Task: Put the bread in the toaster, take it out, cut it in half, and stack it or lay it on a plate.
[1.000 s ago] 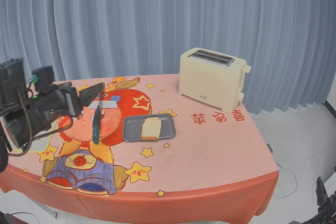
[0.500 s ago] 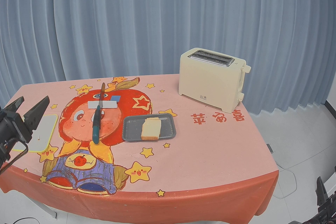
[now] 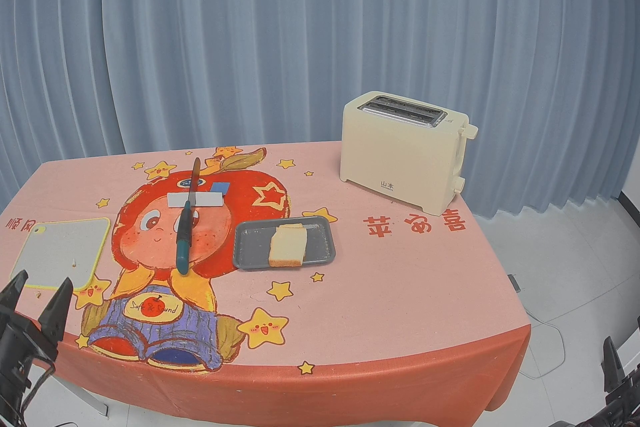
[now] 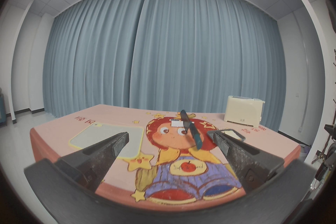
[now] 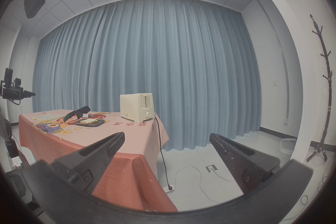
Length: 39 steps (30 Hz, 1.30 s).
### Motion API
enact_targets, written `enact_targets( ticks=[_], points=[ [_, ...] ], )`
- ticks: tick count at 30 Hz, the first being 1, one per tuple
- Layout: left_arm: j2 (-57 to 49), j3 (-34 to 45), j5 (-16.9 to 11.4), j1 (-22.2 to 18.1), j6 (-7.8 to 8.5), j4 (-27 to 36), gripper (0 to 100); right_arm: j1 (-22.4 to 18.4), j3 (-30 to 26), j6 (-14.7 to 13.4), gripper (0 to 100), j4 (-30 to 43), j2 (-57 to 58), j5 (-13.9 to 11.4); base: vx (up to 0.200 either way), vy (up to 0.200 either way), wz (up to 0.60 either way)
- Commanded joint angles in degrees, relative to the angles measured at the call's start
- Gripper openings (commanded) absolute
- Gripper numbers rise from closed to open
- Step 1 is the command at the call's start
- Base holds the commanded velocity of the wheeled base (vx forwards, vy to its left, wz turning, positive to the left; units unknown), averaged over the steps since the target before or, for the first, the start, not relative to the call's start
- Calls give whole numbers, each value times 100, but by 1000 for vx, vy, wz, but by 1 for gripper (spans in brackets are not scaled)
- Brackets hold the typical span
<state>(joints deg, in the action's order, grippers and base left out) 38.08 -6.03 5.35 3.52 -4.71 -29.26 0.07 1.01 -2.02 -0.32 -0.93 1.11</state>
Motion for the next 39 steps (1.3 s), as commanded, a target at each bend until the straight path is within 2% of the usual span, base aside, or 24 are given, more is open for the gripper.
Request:
enact_targets(
  ticks=[1,5,8,11,18,21,23,25,28,39],
  points=[
    [-1101,524,-8,-168,5,482,100,1,-101,0,100,-3,93,-5,0,0,0],
    [-2261,568,-78,-168,49,2126,100,1,-101,0,100,5,93,3,0,0,0],
    [-3167,428,-148,-141,295,3304,100,1,-101,0,100,5,93,3,0,0,0],
    [-3474,436,-254,-212,321,3207,100,1,-101,0,100,5,93,-5,0,0,0],
    [-3510,454,-271,-317,312,3181,100,1,-101,0,100,-3,93,3,0,0,0],
    [-3562,577,-324,-308,383,2996,100,1,-101,0,100,5,93,-5,0,0,0],
    [-3562,603,-395,-308,506,2882,100,1,-101,0,100,5,93,-5,0,0,0],
    [-3562,603,-474,-308,523,2899,100,1,-101,0,100,5,93,-5,0,0,0],
    [-3562,603,-597,-308,532,2908,100,1,-101,0,100,-3,93,-5,0,0,0],
    [-3571,603,-562,-326,506,2908,100,1,-101,0,100,5,93,-5,0,0,0]
  ],
)
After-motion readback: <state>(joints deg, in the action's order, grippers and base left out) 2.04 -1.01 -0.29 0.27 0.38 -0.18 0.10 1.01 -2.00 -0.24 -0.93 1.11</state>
